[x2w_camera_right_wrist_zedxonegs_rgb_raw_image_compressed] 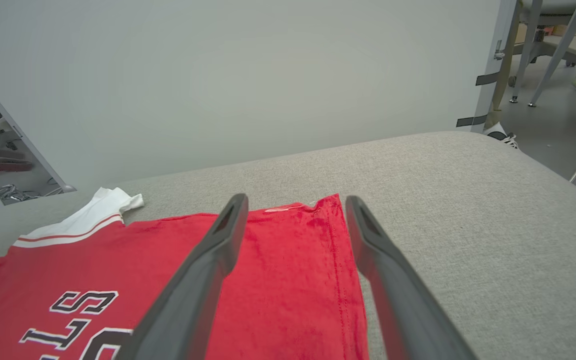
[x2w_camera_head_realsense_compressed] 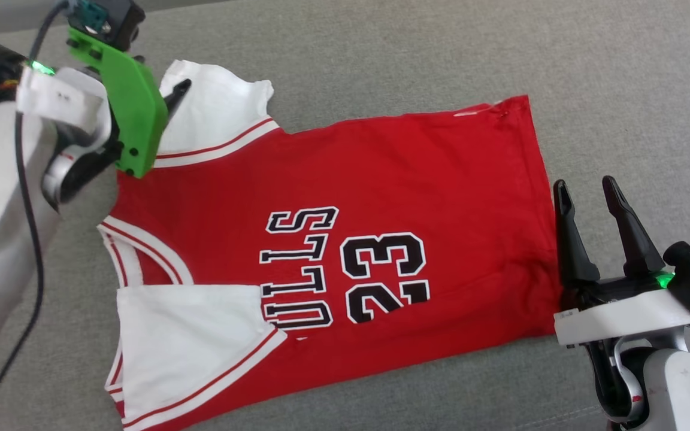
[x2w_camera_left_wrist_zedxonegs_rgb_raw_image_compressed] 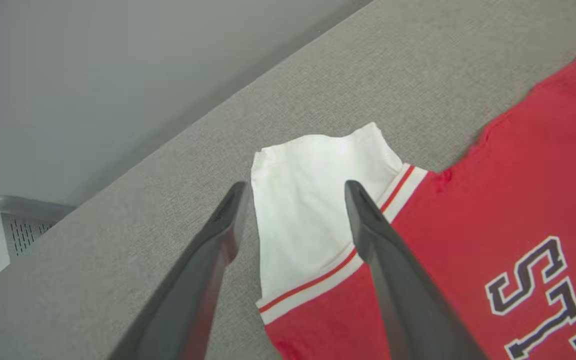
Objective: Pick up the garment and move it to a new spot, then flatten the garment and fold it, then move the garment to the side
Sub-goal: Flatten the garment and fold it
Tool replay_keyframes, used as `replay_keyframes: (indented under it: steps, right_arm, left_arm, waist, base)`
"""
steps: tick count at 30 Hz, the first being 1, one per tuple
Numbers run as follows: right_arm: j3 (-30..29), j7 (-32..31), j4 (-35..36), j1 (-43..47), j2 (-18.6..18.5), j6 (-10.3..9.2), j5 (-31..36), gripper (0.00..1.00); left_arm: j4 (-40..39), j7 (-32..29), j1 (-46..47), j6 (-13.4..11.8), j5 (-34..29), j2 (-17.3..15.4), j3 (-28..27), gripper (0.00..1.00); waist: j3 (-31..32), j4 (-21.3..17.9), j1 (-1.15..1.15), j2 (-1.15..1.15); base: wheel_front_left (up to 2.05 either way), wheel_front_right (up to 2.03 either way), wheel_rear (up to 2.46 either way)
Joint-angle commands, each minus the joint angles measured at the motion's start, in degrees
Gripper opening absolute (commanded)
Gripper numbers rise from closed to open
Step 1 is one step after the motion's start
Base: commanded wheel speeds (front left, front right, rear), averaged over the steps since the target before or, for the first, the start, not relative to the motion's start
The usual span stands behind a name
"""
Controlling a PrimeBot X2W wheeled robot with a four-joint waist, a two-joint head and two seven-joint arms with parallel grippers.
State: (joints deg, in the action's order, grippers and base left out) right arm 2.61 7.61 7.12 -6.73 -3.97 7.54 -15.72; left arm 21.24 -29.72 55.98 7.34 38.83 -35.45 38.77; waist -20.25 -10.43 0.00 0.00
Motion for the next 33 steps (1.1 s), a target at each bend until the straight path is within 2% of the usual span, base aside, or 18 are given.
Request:
replay_keyframes:
  steps: [1, 8, 12, 24, 25, 26, 27, 30, 33]
  right_arm:
    - [0.5, 0.7, 0.3, -1.3, 0.3, -0.05, -0.2, 1.00]
    - [3.1, 1.8, -0.6, -3.3, 0.7, -0.05, -0.9, 1.00]
    - [3.9, 2.7, -1.0, -4.2, 0.9, -0.05, -1.4, 1.00]
    - [5.7, 3.4, -2.5, -5.3, 1.0, -0.05, -2.1, 1.00]
    - [5.7, 3.4, -2.6, -5.4, 1.0, -0.05, -2.0, 1.00]
    - [5.6, 3.4, -2.7, -5.5, 1.0, -0.05, -2.0, 1.00]
    - [5.4, 3.4, -2.7, -5.7, 1.0, -0.05, -1.9, 1.00]
    - [4.8, 3.4, -2.6, -5.9, 1.1, -0.05, -1.7, 1.00]
    - [4.2, 3.0, -2.5, -6.1, 1.1, -0.05, -1.2, 1.00]
  left_arm:
    - [0.9, -1.6, 3.0, 0.1, 1.4, -1.3, 1.0, 1.00]
    - [8.5, -10.0, 11.7, 0.1, 6.9, -5.1, 6.5, 1.00]
    - [12.7, -12.2, 14.6, 0.1, 8.5, -5.8, 8.0, 1.00]
    - [23.0, -11.4, 18.1, 0.0, 9.9, -5.1, 9.4, 1.00]
    - [23.9, -11.9, 17.9, 0.0, 10.7, -4.6, 9.1, 0.95]
    - [24.6, -12.7, 17.6, 0.0, 11.6, -4.1, 8.8, 0.39]
    - [25.3, -14.2, 17.1, 0.0, 13.3, -3.3, 8.3, 0.00]
    - [25.8, -17.1, 16.2, 0.0, 15.7, -2.2, 7.9, 0.00]
    - [25.4, -16.0, 15.5, -0.5, 17.0, -1.5, 6.9, 0.00]
  waist:
    - [-4.2, -4.2, 0.00, 0.00]
    - [-7.5, -8.1, 0.00, 0.00]
    - [-9.3, -9.4, 0.00, 0.00]
    - [-12.0, -10.9, 0.00, 0.00]
    - [-12.0, -10.9, 0.00, 0.00]
    - [-12.1, -10.8, 0.00, 0.00]
    - [-12.1, -10.7, 0.00, 0.00]
    - [-12.0, -10.2, 0.00, 0.00]
    - [-11.4, -9.4, 0.00, 0.00]
  base:
    - [0.00, 0.00, 0.00]
    - [0.00, 0.00, 0.00]
    - [0.00, 0.00, 0.00]
    - [0.00, 0.00, 0.00]
    - [0.00, 0.00, 0.00]
    - [0.00, 0.00, 0.00]
    - [0.00, 0.00, 0.00]
    - [0.00, 0.00, 0.00]
    - [0.00, 0.00, 0.00]
